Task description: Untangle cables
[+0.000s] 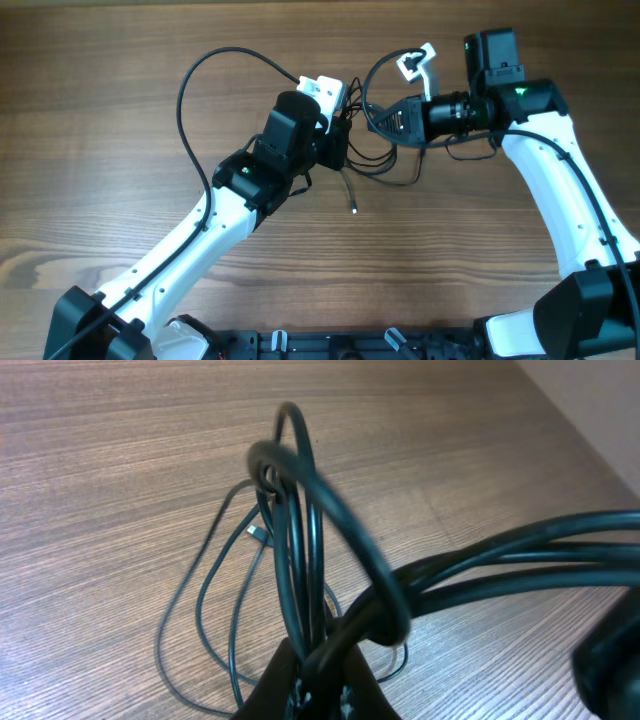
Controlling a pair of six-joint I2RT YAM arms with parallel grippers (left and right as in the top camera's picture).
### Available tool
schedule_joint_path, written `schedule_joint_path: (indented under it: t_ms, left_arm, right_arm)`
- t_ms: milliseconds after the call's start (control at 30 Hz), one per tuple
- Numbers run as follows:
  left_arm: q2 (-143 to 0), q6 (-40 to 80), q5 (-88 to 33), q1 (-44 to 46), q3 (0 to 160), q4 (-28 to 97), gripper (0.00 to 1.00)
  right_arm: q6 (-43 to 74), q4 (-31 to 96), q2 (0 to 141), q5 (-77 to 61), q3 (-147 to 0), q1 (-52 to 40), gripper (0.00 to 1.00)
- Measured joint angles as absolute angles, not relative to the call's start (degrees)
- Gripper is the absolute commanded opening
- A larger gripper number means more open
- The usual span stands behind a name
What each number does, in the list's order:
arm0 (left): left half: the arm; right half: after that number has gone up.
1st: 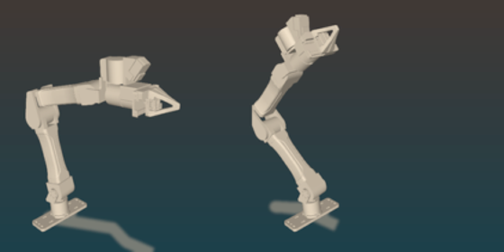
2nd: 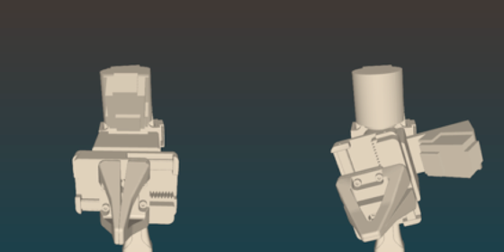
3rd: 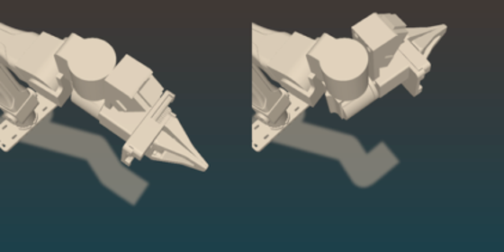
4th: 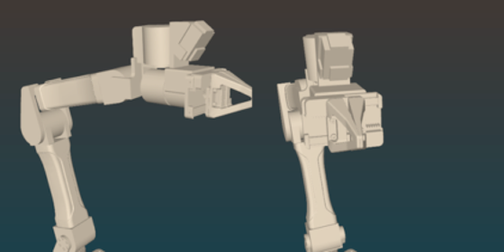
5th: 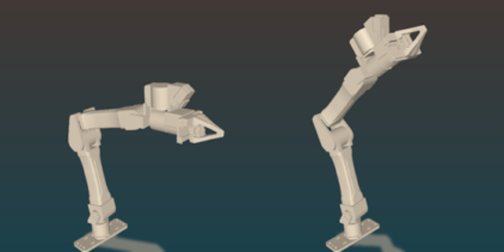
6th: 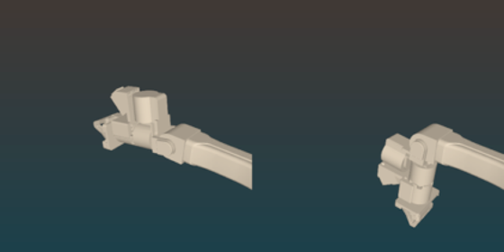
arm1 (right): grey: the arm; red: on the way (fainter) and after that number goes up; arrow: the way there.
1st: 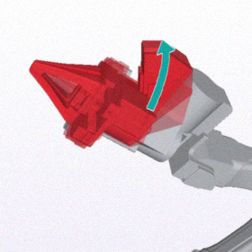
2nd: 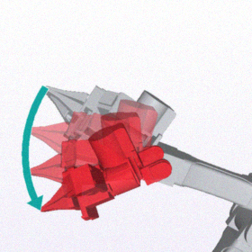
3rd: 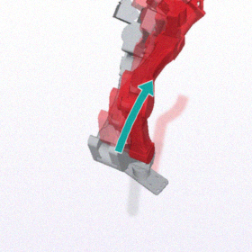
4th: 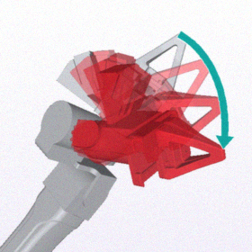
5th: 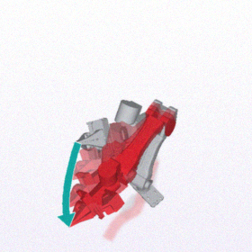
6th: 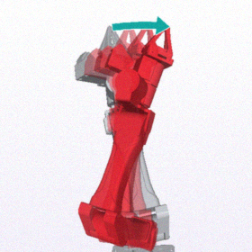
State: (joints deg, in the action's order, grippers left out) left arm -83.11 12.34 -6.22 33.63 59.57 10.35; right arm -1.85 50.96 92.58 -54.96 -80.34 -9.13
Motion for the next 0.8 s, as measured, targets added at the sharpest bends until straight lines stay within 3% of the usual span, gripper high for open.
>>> schedule_joint_path:
  t_ms: [133,300,333,367,400,500,700,800]
  left_arm:
    - [-79.5,12.3,-8.1,34.8,59.4,10.3,0.04]
    - [-72.4,12.3,-12.2,35.1,58.7,11.6,0.04]
    - [-71.9,12.3,-13.0,35.1,58.7,11.6,0.04]
    - [-71.5,12.3,-13.8,34.9,58.7,11.6,0.04]
    - [-71.0,12.3,-14.4,34.6,58.7,11.6,0.04]
    - [-68.6,12.3,-11.8,33.8,58.8,14.5,0.04]
    - [-69.8,9.5,-9.5,33.5,58.8,16.1,0.04]
    - [-72.2,7.4,-11.8,33.3,58.9,15.2,0.04]
  right_arm:
    - [16.4,51.8,92.6,-33.1,-80.4,-11.0,0.04]
    - [21.9,52.9,90.0,-31.4,-81.1,-12.6,0.04]
    - [22.1,53.0,89.9,-30.9,-81.1,-12.6,0.1]
    - [22.4,53.1,89.9,-30.2,-81.1,-12.6,0.63]
    - [22.0,52.9,90.0,-29.0,-81.1,-12.6,0.92]
    - [18.0,52.6,90.5,-27.0,-81.0,-10.2,0.94]
    - [8.6,49.5,89.5,-43.4,-81.0,0.0,0.7]
    - [6.0,47.9,89.2,-48.6,-81.0,-2.0,0.64]
